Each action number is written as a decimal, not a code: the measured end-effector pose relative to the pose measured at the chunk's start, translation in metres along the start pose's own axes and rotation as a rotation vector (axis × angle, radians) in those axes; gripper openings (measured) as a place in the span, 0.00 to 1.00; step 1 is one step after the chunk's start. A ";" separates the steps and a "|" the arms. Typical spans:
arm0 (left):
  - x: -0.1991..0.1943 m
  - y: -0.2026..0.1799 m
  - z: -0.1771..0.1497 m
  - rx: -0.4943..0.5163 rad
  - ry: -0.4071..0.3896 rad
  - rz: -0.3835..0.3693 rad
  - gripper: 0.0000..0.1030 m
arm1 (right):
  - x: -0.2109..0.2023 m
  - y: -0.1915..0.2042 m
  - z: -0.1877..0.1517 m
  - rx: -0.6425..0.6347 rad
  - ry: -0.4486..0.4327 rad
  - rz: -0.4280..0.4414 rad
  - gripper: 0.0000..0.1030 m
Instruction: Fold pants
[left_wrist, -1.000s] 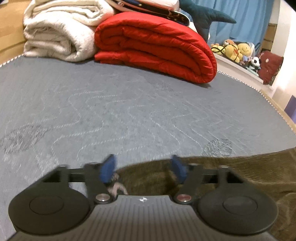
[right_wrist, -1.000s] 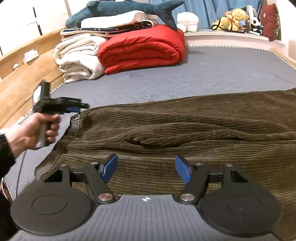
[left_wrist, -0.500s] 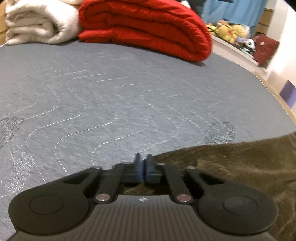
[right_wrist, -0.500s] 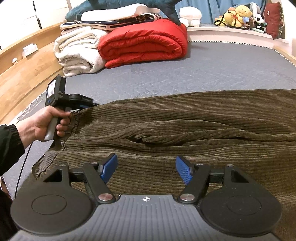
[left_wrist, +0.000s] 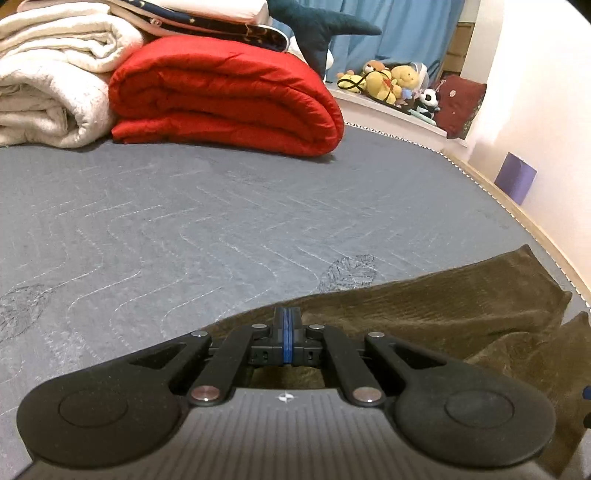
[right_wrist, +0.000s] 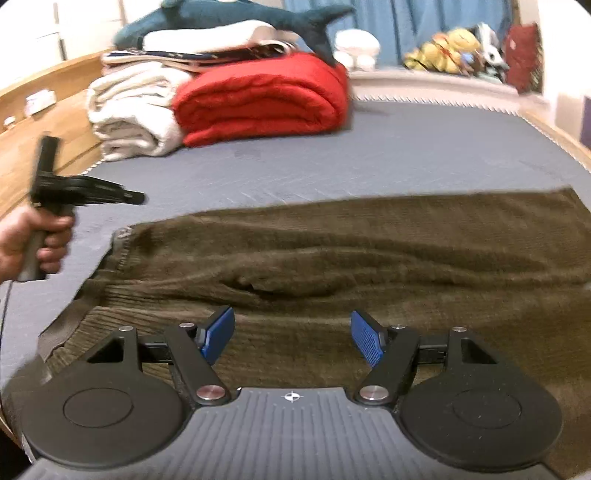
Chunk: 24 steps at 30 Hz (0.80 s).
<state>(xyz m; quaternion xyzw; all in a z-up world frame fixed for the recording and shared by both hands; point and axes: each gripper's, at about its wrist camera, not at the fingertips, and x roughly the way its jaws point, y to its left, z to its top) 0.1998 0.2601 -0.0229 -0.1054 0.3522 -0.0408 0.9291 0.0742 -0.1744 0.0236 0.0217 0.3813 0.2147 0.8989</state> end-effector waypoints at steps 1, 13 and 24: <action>-0.003 0.002 -0.002 0.002 0.002 0.008 0.00 | 0.000 -0.002 0.000 0.028 0.011 0.009 0.70; 0.031 0.069 -0.013 -0.240 0.018 0.112 0.45 | -0.003 -0.006 -0.005 0.059 0.031 0.056 0.70; 0.058 0.113 -0.020 -0.380 0.090 0.020 0.72 | 0.002 -0.010 0.008 0.051 0.019 0.079 0.70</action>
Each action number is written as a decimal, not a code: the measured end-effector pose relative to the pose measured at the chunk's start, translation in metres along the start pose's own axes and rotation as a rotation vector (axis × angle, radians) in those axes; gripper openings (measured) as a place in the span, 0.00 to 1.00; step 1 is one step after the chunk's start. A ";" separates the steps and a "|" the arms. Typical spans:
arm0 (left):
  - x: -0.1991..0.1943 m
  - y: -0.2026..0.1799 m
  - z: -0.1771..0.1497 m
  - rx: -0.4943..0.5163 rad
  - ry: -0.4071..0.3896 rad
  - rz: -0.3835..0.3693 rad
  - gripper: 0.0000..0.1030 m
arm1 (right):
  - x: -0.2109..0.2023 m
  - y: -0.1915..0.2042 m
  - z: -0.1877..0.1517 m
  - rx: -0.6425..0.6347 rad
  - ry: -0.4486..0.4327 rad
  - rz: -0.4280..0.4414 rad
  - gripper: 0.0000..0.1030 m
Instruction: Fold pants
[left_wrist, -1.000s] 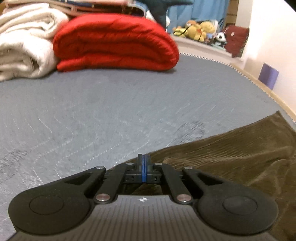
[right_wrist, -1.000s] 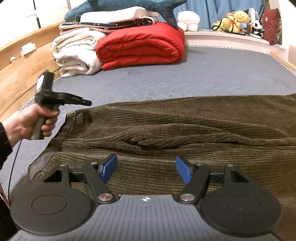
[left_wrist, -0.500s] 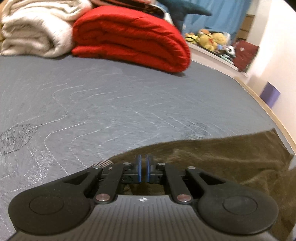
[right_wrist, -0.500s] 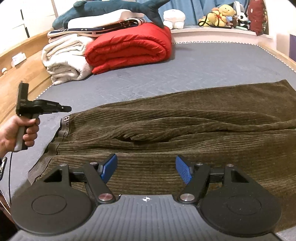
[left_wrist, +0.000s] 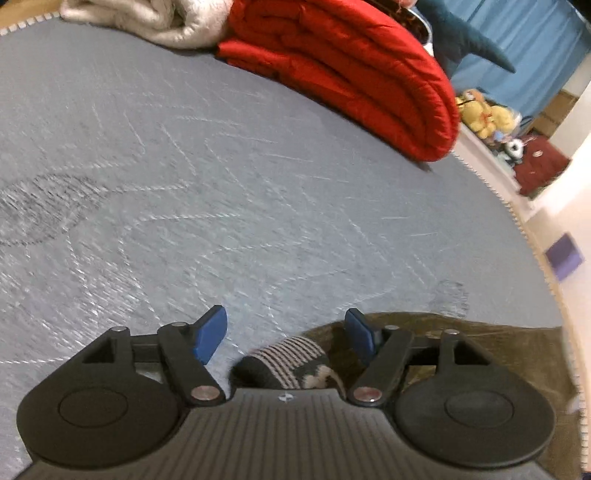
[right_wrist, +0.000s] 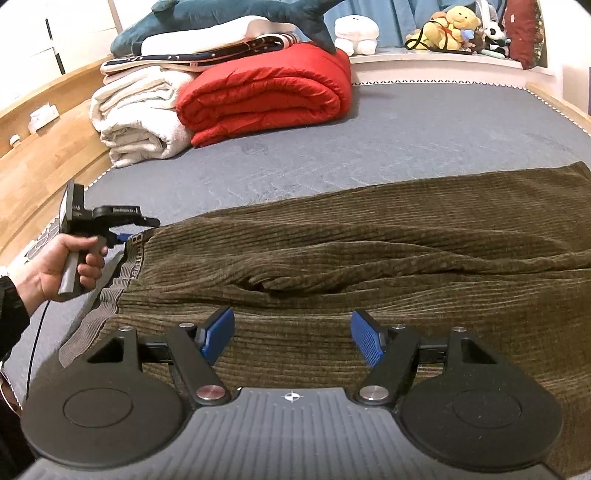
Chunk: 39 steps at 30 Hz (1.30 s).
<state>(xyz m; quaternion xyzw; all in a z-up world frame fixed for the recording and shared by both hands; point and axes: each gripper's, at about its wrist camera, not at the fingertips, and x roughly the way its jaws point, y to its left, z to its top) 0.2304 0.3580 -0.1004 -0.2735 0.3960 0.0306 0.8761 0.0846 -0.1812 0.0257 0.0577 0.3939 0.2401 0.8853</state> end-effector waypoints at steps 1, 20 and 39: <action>0.001 0.000 0.000 -0.005 0.029 -0.058 0.70 | 0.000 0.000 0.000 0.002 0.001 0.001 0.70; -0.143 -0.141 -0.084 0.607 -0.051 0.021 0.20 | -0.019 -0.054 0.013 0.182 -0.094 -0.150 0.70; -0.217 -0.123 -0.172 0.572 -0.003 -0.099 0.45 | -0.031 -0.154 0.015 0.501 -0.150 -0.249 0.70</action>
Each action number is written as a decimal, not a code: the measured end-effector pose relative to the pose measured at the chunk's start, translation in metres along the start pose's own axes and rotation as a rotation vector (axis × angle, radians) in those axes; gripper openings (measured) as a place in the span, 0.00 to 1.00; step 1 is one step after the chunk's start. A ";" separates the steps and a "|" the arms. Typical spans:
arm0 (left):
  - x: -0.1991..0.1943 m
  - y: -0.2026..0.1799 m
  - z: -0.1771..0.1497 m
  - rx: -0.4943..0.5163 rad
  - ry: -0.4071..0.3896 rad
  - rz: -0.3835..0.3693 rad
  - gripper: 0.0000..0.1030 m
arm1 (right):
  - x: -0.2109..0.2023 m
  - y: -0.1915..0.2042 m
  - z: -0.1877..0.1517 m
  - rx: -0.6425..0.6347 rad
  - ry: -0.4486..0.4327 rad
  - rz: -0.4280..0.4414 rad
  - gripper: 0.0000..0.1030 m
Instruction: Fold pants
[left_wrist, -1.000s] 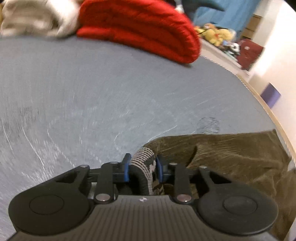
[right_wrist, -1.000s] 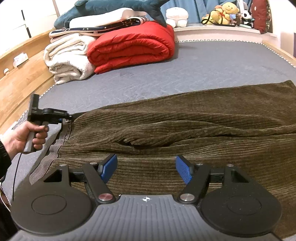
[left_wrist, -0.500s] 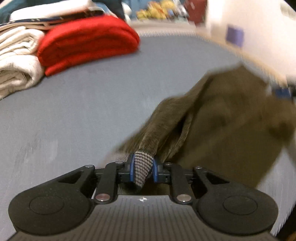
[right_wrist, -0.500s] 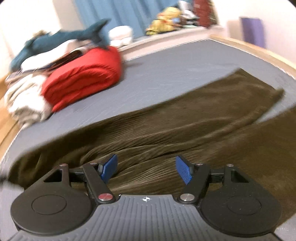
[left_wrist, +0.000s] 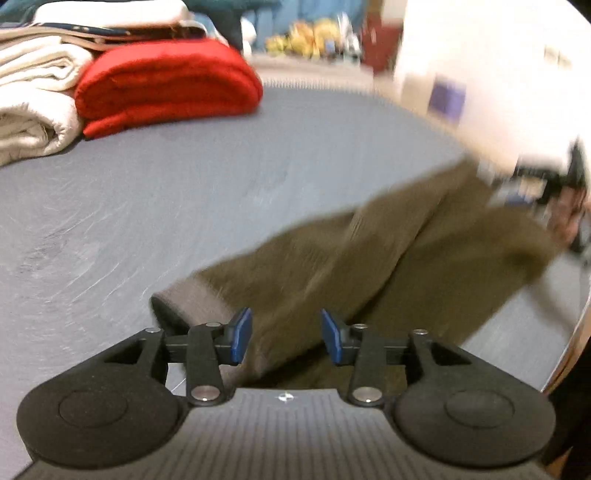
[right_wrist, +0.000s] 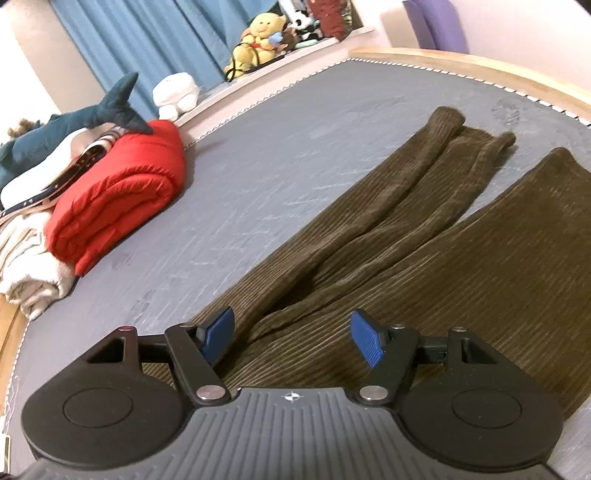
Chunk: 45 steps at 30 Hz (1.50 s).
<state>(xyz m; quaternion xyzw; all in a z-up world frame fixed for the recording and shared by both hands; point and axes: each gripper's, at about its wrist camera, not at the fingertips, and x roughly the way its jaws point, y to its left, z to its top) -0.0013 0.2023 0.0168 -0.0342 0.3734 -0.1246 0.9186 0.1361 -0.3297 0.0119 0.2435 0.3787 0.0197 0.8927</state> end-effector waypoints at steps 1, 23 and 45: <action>-0.001 -0.007 0.002 -0.010 -0.017 -0.016 0.45 | 0.001 -0.004 0.002 0.004 -0.005 -0.005 0.69; 0.129 -0.102 -0.022 0.558 0.112 0.170 0.22 | 0.041 -0.072 0.031 0.197 -0.113 0.017 0.32; 0.079 -0.048 -0.034 0.574 0.133 0.011 0.07 | 0.129 -0.095 0.039 0.406 -0.041 0.038 0.36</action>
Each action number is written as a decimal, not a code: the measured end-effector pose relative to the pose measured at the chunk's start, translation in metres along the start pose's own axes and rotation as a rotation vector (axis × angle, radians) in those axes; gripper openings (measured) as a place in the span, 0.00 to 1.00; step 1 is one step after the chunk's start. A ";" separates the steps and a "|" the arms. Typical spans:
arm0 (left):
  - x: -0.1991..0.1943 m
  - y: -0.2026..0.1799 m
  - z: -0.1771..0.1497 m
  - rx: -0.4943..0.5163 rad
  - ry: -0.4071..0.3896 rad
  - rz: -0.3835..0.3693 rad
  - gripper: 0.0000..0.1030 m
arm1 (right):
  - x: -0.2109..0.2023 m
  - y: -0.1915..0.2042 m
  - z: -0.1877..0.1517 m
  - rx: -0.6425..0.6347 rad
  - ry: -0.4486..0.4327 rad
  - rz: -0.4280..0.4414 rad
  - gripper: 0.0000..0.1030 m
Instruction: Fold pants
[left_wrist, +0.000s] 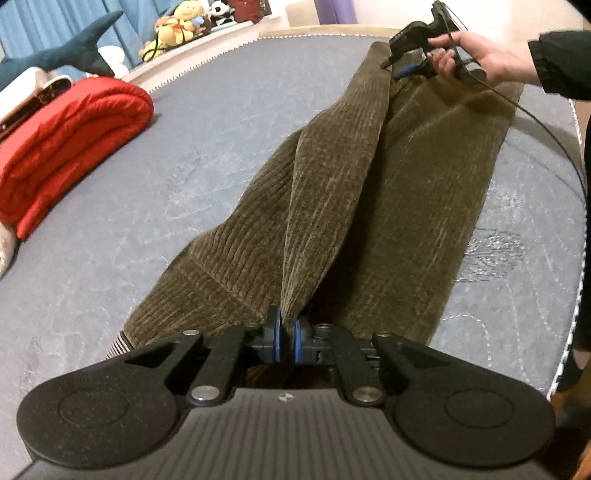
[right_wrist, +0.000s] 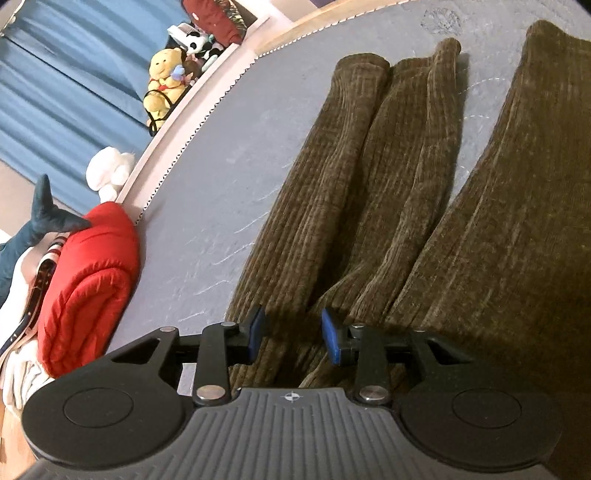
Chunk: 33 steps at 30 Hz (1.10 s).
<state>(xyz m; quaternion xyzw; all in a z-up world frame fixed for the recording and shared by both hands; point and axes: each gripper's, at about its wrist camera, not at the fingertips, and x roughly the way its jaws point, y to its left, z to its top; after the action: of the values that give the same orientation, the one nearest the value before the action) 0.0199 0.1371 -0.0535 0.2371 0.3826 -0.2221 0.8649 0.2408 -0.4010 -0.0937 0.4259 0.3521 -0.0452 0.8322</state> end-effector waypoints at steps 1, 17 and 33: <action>0.002 -0.007 0.001 0.008 0.004 0.003 0.08 | 0.002 0.001 0.001 0.002 -0.007 0.001 0.36; 0.000 -0.009 0.008 -0.023 -0.027 0.033 0.08 | 0.004 0.010 0.020 -0.013 -0.141 0.046 0.07; -0.027 -0.011 -0.017 0.015 -0.051 -0.004 0.08 | -0.184 -0.018 -0.035 -0.295 -0.128 -0.137 0.07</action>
<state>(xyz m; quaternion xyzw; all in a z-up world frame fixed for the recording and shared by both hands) -0.0125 0.1437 -0.0459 0.2370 0.3593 -0.2325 0.8722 0.0774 -0.4279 -0.0049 0.2705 0.3295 -0.0766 0.9013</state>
